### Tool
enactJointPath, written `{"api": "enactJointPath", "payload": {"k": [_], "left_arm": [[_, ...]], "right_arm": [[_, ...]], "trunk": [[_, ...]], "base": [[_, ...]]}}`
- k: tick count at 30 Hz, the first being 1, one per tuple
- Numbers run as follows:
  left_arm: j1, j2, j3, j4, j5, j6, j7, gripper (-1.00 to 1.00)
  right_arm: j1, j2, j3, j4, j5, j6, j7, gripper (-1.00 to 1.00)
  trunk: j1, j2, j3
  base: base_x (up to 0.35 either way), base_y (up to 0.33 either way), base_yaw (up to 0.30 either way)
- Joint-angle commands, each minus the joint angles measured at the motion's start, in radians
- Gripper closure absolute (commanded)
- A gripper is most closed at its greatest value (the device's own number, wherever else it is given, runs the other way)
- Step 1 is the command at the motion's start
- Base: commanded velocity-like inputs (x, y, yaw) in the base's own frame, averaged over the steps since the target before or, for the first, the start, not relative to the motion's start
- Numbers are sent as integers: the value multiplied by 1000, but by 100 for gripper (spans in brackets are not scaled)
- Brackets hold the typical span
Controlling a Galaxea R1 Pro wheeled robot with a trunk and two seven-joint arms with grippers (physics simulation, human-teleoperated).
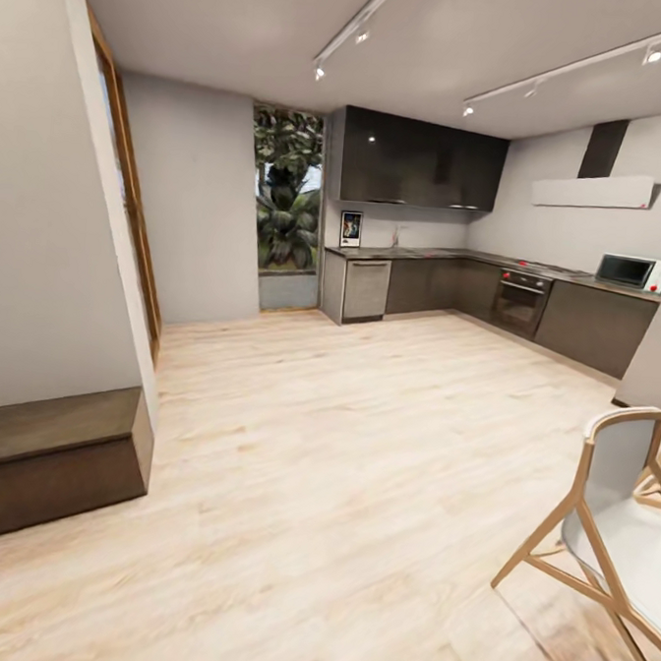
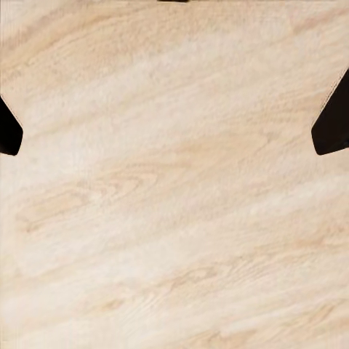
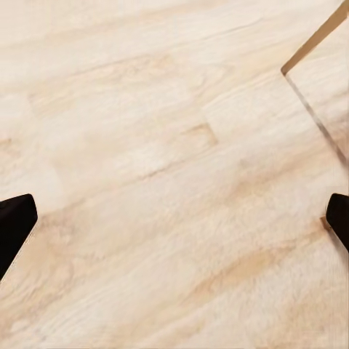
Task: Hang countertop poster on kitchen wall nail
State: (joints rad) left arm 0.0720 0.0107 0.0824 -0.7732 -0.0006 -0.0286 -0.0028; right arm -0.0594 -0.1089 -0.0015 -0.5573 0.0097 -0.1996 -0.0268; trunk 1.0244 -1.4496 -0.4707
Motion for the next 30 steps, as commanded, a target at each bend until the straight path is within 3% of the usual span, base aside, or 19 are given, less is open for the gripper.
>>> {"api": "enactJointPath", "payload": {"k": [1, 30], "left_arm": [[0, 0, 0, -1, 0, -5, 0, -100], [0, 0, 0, 12, 0, -19, 0, -100]], "right_arm": [[0, 0, 0, 0, 1, -3, -2, -100], [0, 0, 0, 0, 1, -3, -2, -100]], "trunk": [[1, 0, -1], [1, 0, -1]], "base": [[339, 15, 0], [342, 6, 0]]}}
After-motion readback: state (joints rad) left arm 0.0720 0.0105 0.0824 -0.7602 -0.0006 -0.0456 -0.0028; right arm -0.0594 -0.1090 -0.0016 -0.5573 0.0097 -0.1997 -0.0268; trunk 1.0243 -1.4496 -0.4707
